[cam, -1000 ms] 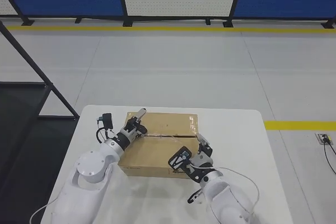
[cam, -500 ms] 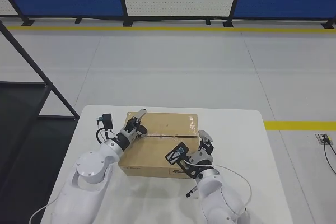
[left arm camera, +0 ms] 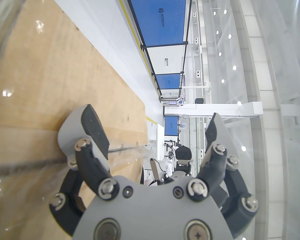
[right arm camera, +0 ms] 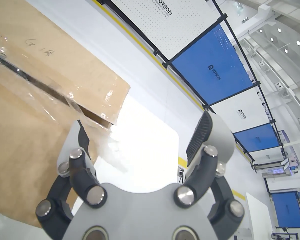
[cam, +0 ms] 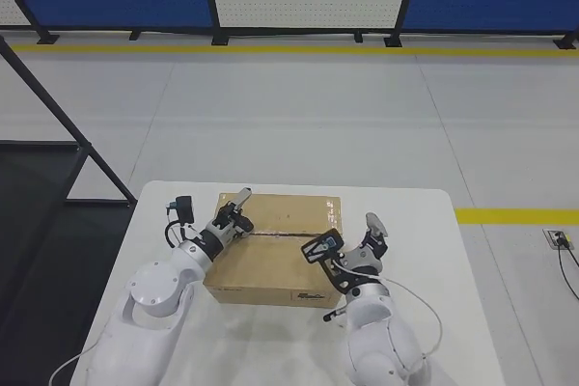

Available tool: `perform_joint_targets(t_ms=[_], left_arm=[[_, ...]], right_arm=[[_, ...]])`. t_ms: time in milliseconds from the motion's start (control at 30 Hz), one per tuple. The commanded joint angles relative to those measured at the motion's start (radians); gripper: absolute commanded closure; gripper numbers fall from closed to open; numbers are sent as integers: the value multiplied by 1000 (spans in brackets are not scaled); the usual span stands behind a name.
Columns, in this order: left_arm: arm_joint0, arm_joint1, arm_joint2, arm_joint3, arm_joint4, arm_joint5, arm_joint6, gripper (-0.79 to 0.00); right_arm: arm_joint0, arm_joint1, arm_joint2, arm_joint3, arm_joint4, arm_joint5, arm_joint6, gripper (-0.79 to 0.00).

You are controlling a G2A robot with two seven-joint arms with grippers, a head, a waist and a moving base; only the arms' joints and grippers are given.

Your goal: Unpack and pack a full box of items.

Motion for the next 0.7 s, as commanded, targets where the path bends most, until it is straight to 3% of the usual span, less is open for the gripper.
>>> perform_joint_targets(t_ms=[0,400,500,667], left_arm=[[1,1,-2,-1,-2,-1,-2,-785],[3,3,-7,-3,-8,-3,-5,-785],[9,3,-15,-9,-15,-7,3,-785],[24,5,-31,-27,-28,-15,13,-785]], right_arm=[[7,-6,9,12,6,4,9,-785],[72,-43,91,104,132,25,34,-785],[79,-53,124,89,273,13,-9,-785],[42,-50,227,11,576,-135,-143,-785]])
